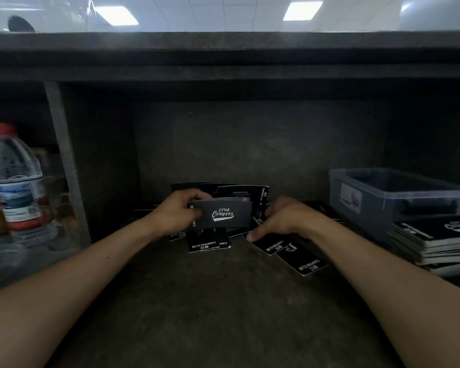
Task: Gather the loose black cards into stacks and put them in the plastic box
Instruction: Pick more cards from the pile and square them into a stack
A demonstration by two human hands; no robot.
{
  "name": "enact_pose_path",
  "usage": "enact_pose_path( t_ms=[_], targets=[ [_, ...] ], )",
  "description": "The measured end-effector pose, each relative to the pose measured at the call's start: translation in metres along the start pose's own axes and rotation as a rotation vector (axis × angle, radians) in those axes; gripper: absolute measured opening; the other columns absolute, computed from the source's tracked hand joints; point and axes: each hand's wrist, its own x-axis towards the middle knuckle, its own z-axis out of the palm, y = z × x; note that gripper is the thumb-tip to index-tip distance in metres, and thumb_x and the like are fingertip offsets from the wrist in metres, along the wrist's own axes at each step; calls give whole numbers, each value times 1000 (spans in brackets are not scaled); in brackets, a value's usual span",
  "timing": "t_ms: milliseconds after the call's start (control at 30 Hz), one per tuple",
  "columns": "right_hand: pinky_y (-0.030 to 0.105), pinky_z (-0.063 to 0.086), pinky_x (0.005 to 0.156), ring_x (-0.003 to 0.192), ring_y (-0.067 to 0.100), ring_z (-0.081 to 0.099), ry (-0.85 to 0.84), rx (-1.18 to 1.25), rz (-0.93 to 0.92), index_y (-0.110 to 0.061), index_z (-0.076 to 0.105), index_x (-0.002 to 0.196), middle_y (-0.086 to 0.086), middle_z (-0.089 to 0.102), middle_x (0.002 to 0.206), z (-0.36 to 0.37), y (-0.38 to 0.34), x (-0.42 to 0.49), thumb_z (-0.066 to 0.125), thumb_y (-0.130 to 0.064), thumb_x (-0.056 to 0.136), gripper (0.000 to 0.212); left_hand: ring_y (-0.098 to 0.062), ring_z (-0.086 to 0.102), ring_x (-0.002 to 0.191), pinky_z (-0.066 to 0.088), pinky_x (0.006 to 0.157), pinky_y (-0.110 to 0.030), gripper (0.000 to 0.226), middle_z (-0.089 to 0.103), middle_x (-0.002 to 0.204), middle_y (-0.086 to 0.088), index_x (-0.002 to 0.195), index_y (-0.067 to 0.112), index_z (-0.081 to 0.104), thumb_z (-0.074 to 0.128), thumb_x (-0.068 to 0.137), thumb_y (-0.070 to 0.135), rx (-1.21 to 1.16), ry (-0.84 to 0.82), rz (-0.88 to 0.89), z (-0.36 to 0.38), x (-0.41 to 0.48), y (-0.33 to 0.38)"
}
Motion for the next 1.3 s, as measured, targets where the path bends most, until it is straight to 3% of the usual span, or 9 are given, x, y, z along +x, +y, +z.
enact_pose_path(
  t_ms=[167, 400, 567, 633, 767, 867, 967, 1167, 1300],
  targets=[
    [33, 51, 97, 115, 23, 61, -22, 136, 15, -8, 60, 131, 6, 64, 129, -2, -3, 1, 95, -20, 57, 82, -5, 66, 89, 55, 69, -15, 41, 69, 102, 4, 110, 23, 66, 54, 88, -10, -50, 66, -12, -2, 0, 3],
    [26, 51, 53, 66, 23, 62, 265, 666, 51, -3, 63, 80, 15, 65, 81, -20, 5, 10, 67, 5, 75, 9, -2, 65, 84, 56, 67, -15, 37, 69, 98, 5, 112, 19, 66, 56, 89, -8, -75, 104, -63, -6, -2, 5],
    [32, 58, 50, 88, 25, 65, 240, 1047, -146, -27, 43, 124, 9, 59, 105, -15, 1, 15, 72, 18, 69, 77, -15, 69, 90, 59, 78, -31, 40, 70, 107, -2, 119, 19, 64, 59, 87, -4, -80, 52, -109, -4, -3, 7],
    [31, 58, 53, 88, 23, 67, 194, 1065, -177, -23, 49, 131, 7, 60, 107, -10, -2, 16, 76, 11, 74, 71, -12, 69, 91, 58, 73, -23, 41, 69, 109, 2, 120, 25, 64, 66, 86, 3, -68, 21, -96, -5, -4, 8],
    [25, 54, 54, 72, 12, 68, 228, 975, -184, -18, 64, 102, 5, 70, 99, 6, -4, 21, 80, -12, 80, 28, 0, 66, 92, 47, 71, -14, 34, 68, 108, 12, 115, 35, 65, 76, 83, 30, -57, -5, -84, -5, -6, 14],
    [18, 46, 46, 58, 4, 62, 285, 905, -199, -17, 63, 86, 2, 69, 84, 11, -2, 22, 87, -18, 73, 27, 6, 66, 86, 46, 67, -9, 28, 68, 101, 17, 109, 36, 66, 76, 83, 41, -102, -8, -84, -4, -8, 17],
    [21, 49, 54, 69, 10, 64, 226, 757, -244, -16, 66, 80, 3, 71, 85, 8, -1, 16, 90, -19, 68, 26, -1, 68, 95, 53, 79, -15, 37, 71, 108, 8, 116, 25, 67, 80, 82, 25, -51, 12, -24, -1, -8, 15],
    [32, 52, 95, 113, 24, 62, 9, -294, -85, -15, 68, 122, 4, 65, 126, -29, 4, 4, 82, -28, 78, 49, -21, 67, 105, 56, 88, -36, 38, 68, 116, -3, 120, 21, 64, 67, 88, 0, -45, 23, -52, -1, -5, 11],
    [39, 50, 101, 126, 23, 52, -270, -369, -38, -26, 56, 136, 0, 53, 142, -38, 8, -3, 81, -14, 79, 63, -7, 67, 99, 56, 74, -16, 45, 69, 109, 7, 110, 31, 64, 72, 80, -3, -26, -10, -26, -3, -3, 6]
  ],
)
